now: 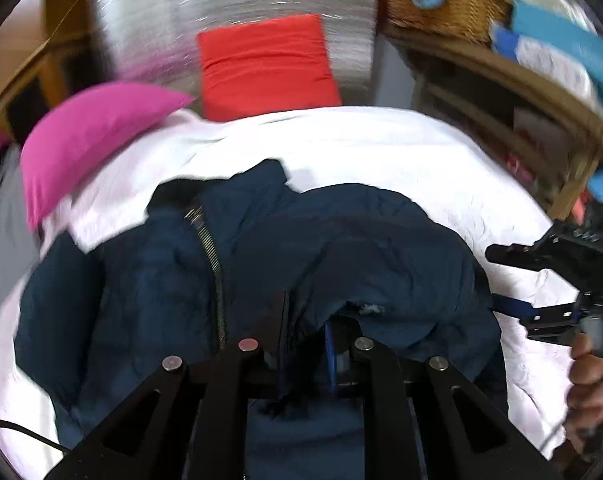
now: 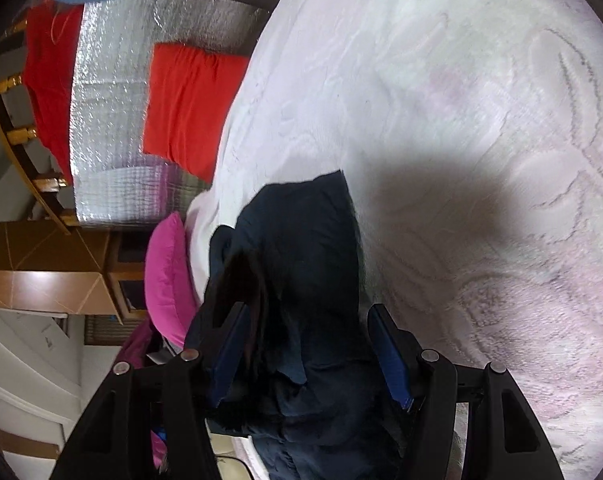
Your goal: Fold large clothes
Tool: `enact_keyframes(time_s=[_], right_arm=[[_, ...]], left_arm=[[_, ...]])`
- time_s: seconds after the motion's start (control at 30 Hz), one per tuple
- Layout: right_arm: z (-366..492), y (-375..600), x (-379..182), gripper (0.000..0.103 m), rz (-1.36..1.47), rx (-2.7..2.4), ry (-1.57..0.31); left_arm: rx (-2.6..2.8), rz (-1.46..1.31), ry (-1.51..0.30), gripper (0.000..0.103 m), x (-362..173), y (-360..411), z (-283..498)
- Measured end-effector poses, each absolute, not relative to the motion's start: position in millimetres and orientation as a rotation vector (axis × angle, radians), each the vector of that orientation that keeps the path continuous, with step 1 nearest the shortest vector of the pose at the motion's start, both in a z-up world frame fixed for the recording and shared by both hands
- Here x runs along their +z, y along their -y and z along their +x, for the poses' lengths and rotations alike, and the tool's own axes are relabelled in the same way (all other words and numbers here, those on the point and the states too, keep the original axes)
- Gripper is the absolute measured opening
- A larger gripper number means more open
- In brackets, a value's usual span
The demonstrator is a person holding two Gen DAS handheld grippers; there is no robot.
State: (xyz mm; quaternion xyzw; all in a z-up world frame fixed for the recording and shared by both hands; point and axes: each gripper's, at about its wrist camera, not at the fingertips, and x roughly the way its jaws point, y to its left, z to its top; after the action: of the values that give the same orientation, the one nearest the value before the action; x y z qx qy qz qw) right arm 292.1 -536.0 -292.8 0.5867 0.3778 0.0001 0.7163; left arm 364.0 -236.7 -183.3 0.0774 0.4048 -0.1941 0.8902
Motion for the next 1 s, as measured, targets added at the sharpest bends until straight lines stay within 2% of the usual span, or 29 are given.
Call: enact_keyframes(time_s=[0.13,0.2,0.27,0.33,0.4,0.43,0.5,0.6,0.7,1.0], right_arm=[[302.3,523.6,-295.4,0.065,1.239,-0.018,-0.867],[307.3,518.2,-297.5,0.065,1.213,-0.028,-0.875],[313.2,510.2,-300.1,0.065,1.176,-0.039,-0.895],[316.3,502.7,-298.8,0.063,1.128,-0.065,-0.905],[318.8,495.5,-294.2,0.054,1.055,-0.107,-0.912],[320.2,492.5,-292.8,0.053,1.026,-0.122,-0.917],[321.9,489.8,-292.7,0.053,1.001,-0.136,-0.922],[324.2,488.7,-294.7,0.053,0.991,-0.152,-0.928],[324.2,487.3,-293.3,0.053,0.993,-0.166,-0.925],[324.5,492.7,-296.3,0.053,1.024,-0.163,-0.931]], left_arm=[[-0.385,0.01,-0.87,0.016,-198.7,189.0,359.1],[-0.38,-0.086,-0.906,0.022,-210.7,165.7,360.4],[-0.371,-0.187,-0.932,0.037,-223.9,141.3,360.4],[-0.34,-0.266,-0.933,0.072,-235.1,122.2,358.6],[-0.315,-0.339,-0.916,0.073,-243.2,102.8,356.1],[-0.314,-0.351,-0.917,0.073,-244.7,100.6,356.9],[-0.325,-0.327,-0.912,0.073,-239.5,102.2,358.0],[-0.341,-0.196,-0.799,0.073,-217.9,118.1,347.5],[-0.407,-0.017,-0.704,0.079,-202.8,149.4,335.2],[-0.381,0.327,-0.563,0.082,-206.2,215.2,322.1]])
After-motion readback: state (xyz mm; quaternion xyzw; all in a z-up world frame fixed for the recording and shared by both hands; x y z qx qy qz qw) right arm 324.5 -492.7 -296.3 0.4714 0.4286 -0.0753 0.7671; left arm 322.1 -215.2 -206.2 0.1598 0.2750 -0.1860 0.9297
